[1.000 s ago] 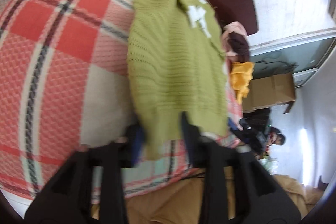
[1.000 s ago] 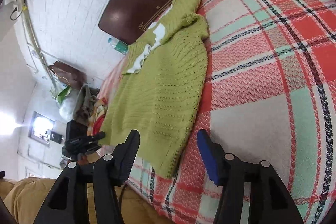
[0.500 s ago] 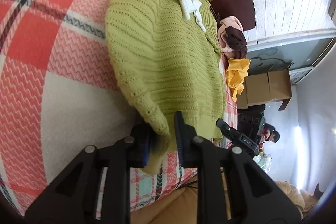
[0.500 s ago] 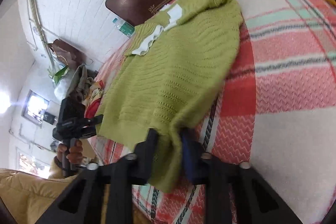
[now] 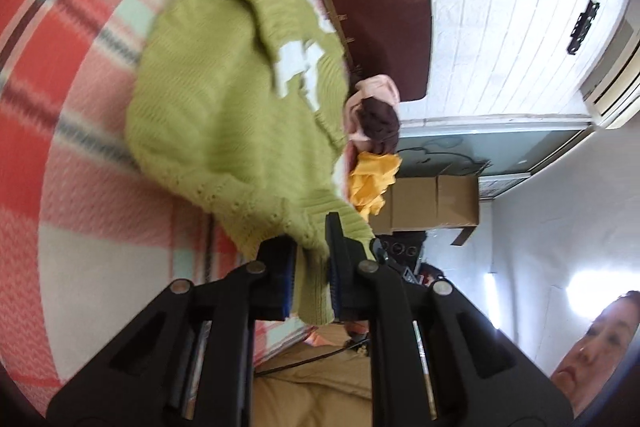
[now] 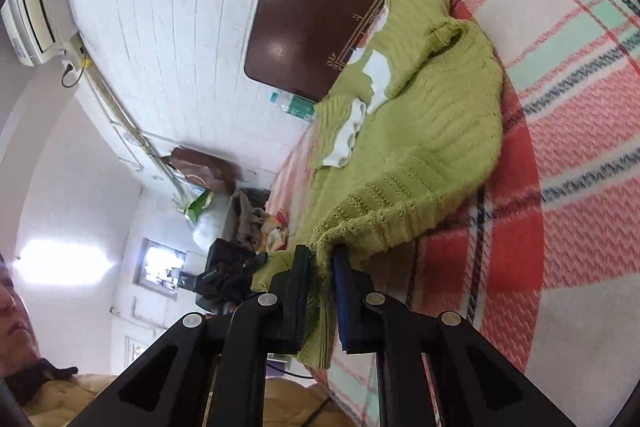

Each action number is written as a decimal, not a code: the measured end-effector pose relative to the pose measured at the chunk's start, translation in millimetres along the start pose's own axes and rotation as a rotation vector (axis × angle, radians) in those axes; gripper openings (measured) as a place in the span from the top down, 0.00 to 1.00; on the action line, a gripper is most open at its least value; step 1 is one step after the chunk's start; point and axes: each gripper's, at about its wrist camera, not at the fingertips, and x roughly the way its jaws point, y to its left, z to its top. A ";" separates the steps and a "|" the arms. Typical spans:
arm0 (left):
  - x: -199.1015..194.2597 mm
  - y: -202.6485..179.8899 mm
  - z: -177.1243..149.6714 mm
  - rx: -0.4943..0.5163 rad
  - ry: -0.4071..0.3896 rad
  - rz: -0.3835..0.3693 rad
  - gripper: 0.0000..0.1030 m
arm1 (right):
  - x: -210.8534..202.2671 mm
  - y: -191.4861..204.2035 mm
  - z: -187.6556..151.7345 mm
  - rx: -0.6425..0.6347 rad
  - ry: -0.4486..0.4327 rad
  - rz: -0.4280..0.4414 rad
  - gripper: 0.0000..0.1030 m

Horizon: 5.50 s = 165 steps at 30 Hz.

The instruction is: Fold clothes

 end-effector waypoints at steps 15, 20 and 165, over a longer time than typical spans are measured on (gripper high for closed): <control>24.1 -51.7 126.8 0.033 -0.112 -0.077 0.85 | 27.0 15.1 155.9 -0.025 -0.140 0.016 0.89; 40.1 -45.6 169.7 0.014 -0.135 -0.031 0.85 | 50.9 -4.3 203.6 0.007 -0.125 -0.061 0.89; 305.4 -119.5 21.8 1.273 0.097 0.821 0.68 | 66.2 -25.4 172.2 -0.109 -0.071 -0.334 0.30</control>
